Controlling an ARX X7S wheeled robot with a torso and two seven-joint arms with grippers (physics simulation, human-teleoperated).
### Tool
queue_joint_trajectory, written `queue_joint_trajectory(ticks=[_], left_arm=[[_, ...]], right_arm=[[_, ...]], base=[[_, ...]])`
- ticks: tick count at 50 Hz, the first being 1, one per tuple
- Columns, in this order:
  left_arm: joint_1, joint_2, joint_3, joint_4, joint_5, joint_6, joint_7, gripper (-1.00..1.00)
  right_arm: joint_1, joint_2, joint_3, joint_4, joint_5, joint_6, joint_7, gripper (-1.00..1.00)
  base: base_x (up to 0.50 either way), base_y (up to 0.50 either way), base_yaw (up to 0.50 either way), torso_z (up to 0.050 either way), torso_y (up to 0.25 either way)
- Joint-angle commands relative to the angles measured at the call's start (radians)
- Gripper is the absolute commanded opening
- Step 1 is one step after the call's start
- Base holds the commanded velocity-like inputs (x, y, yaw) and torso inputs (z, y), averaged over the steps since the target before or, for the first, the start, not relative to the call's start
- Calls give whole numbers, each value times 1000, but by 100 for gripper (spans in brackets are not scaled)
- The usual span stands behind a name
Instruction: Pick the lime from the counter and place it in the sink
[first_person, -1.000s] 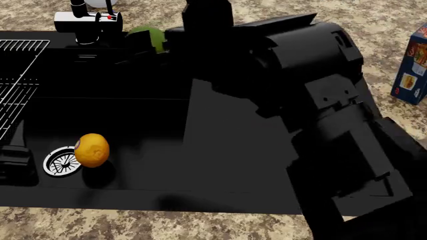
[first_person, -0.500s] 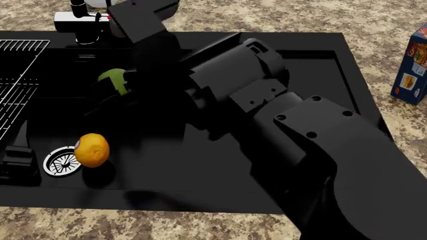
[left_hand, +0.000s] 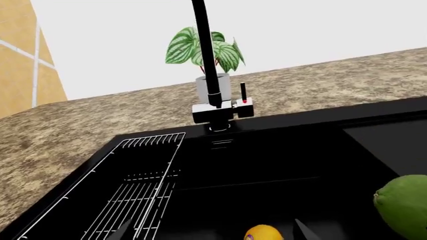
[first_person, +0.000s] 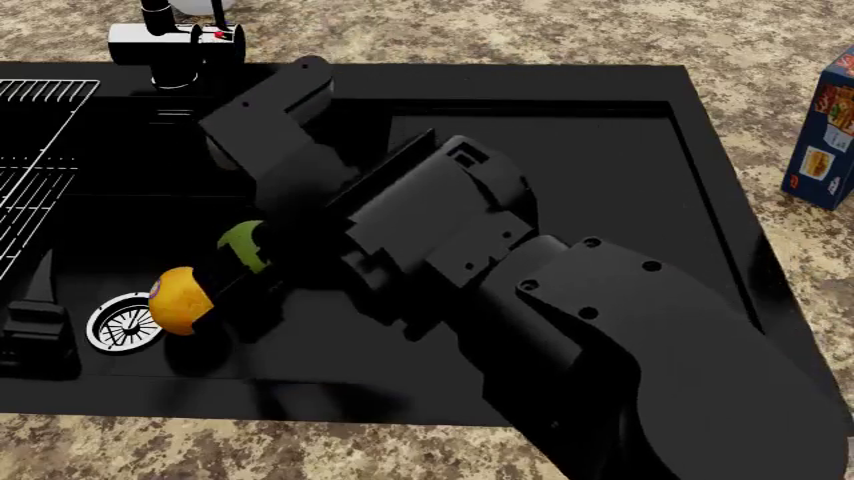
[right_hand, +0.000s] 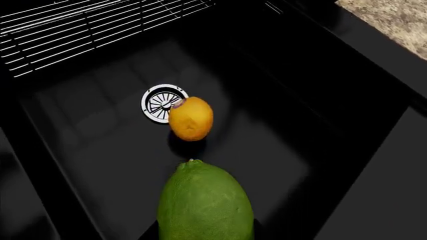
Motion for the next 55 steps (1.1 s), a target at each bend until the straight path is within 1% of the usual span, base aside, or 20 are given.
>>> queue_joint_trajectory(ticks=[1, 5, 6, 9, 18, 33, 39, 45, 51, 55], left_arm=[[8, -2, -5, -2, -4, 4, -2, 100], [7, -4, -7, 5, -7, -2, -3, 100], [7, -4, -8, 6, -8, -2, -4, 100], [5, -6, -7, 7, -8, -5, -4, 100], [3, -8, -5, 9, -11, -4, -6, 100], [5, -11, -7, 13, -18, -2, -7, 100], [8, -13, -7, 15, -19, -2, -8, 100], [10, -14, -8, 8, -20, 5, -8, 100], [11, -12, -5, -2, -20, 13, -8, 100], [9, -12, -6, -2, -21, 10, -10, 100]], right_arm=[[-14, 0, 0, -13, -34, 15, -4, -100], [-9, 0, -1, -7, -7, 3, 12, -100], [-5, 0, -2, -6, -6, -5, 20, 100], [-1, 0, -3, -3, 6, -18, 40, 100], [5, 0, -5, -2, 22, -15, 14, 100], [30, 0, -7, 19, 55, -38, 20, 100], [49, 0, -7, 53, 65, -56, 7, 100], [65, 0, -5, 113, 96, -98, -10, 100], [92, 0, -1, 171, 156, -174, -25, 100], [102, 14, 9, 173, 166, -200, -26, 100]], base=[[0, 0, 0, 0, 0], [0, 0, 0, 0, 0], [0, 0, 0, 0, 0], [0, 0, 0, 0, 0], [0, 0, 0, 0, 0], [0, 0, 0, 0, 0], [0, 0, 0, 0, 0], [0, 0, 0, 0, 0], [0, 0, 0, 0, 0], [0, 0, 0, 0, 0]])
